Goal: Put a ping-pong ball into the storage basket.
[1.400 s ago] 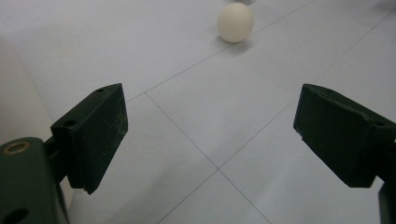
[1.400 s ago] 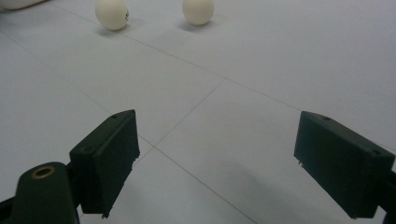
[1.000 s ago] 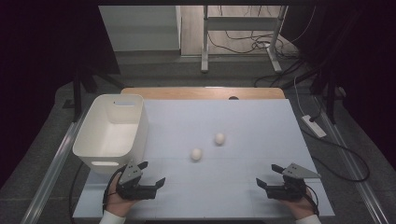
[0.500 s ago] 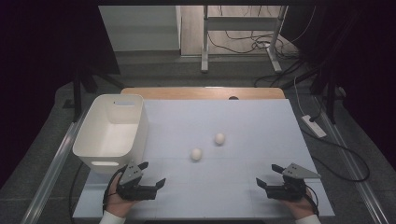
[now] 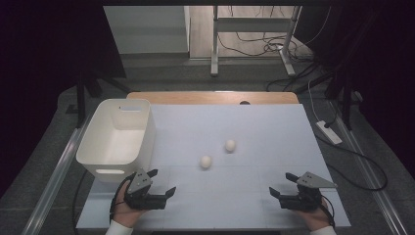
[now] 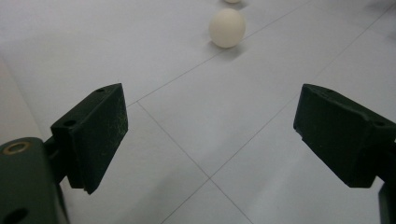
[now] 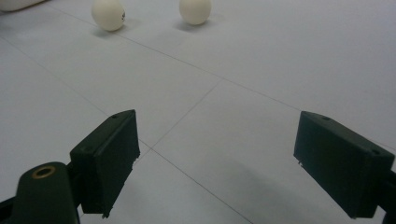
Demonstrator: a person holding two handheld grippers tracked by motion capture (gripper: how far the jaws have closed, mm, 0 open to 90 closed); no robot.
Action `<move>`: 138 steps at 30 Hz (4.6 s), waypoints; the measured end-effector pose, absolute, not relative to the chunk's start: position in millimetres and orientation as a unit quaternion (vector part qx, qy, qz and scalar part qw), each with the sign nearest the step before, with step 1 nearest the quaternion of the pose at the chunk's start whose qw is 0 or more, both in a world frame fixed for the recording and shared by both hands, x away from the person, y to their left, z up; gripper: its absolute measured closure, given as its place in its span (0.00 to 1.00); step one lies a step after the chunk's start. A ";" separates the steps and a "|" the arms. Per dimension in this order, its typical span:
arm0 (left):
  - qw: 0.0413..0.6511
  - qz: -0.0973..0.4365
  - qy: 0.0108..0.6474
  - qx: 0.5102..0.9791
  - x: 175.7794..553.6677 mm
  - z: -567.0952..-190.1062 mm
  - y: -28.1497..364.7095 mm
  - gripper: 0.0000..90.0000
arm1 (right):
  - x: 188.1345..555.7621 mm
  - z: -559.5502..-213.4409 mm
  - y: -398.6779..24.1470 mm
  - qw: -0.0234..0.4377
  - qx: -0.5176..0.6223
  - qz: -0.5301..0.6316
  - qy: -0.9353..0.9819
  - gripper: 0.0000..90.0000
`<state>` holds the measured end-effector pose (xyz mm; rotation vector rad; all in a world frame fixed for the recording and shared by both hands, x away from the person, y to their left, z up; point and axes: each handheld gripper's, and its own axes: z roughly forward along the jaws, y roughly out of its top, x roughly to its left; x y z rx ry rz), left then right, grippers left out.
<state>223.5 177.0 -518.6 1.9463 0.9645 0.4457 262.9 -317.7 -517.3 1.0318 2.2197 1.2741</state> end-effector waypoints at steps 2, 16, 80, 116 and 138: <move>0.442 0.181 0.391 0.787 224.2 -518.0 176.5 0.12 | 262.0 -516.8 -317.8 0.190 0.368 0.456 0.788 0.16; 0.434 0.179 0.400 0.787 228.6 -508.7 171.1 0.12 | 261.9 -517.1 -317.6 0.186 0.367 0.459 0.787 0.16; 0.406 0.159 0.386 0.813 257.3 -489.3 132.1 0.12 | 263.7 -517.0 -313.8 0.183 0.363 0.460 0.790 0.16; 0.398 0.154 0.372 0.824 289.0 -476.3 107.2 0.09 | 263.3 -517.9 -313.1 0.184 0.363 0.456 0.792 0.16; 0.365 0.135 0.365 0.846 313.6 -488.6 87.0 0.08 | 264.1 -518.9 -314.0 0.183 0.363 0.454 0.793 0.16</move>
